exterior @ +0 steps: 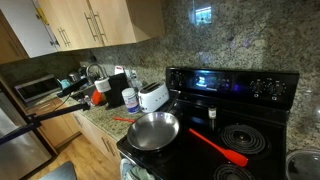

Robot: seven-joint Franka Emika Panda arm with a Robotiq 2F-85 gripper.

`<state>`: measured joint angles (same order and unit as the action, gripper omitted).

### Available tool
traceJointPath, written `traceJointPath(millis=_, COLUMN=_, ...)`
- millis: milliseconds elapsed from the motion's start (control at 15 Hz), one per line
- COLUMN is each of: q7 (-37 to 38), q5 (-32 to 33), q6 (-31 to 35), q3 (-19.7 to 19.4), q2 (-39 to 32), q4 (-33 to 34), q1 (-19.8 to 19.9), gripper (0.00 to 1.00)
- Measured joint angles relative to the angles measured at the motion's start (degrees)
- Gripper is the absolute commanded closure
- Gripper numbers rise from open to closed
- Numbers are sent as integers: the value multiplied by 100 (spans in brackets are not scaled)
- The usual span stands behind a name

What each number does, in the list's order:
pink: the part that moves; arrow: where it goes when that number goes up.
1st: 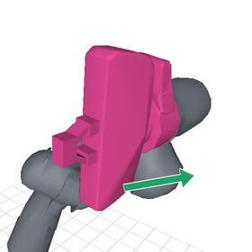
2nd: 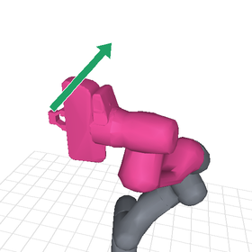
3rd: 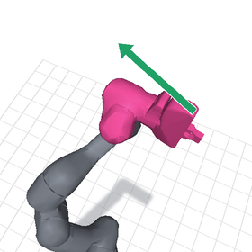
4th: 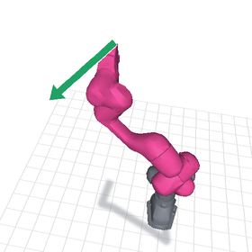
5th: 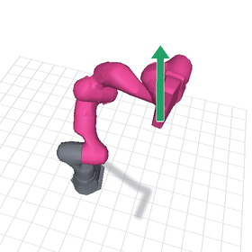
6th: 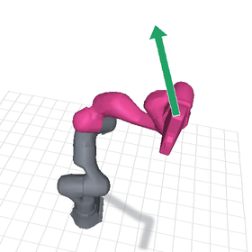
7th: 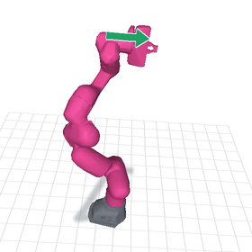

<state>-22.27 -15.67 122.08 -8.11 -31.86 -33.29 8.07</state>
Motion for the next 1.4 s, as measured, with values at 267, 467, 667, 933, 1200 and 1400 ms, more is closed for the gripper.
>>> traceJointPath(millis=267, q7=-29, q5=207, q6=0, q3=0, q2=0, q4=44, q1=-86, gripper=98)
traceJointPath(millis=467, q7=-137, q5=430, q6=8, q3=-1, q2=2, q4=142, q1=-215, gripper=98)
traceJointPath(millis=667, q7=-217, q5=697, q6=0, q3=-2, q2=2, q4=200, q1=-314, gripper=98)
traceJointPath(millis=933, q7=-253, q5=806, q6=-3, q3=1, q2=7, q4=214, q1=-343, gripper=98)
traceJointPath(millis=1200, q7=-486, q5=784, q6=-29, q3=150, q2=81, q4=278, q1=-427, gripper=98)
traceJointPath(millis=1400, q7=-757, q5=741, q6=-210, q3=330, q2=158, q4=278, q1=-467, gripper=98)
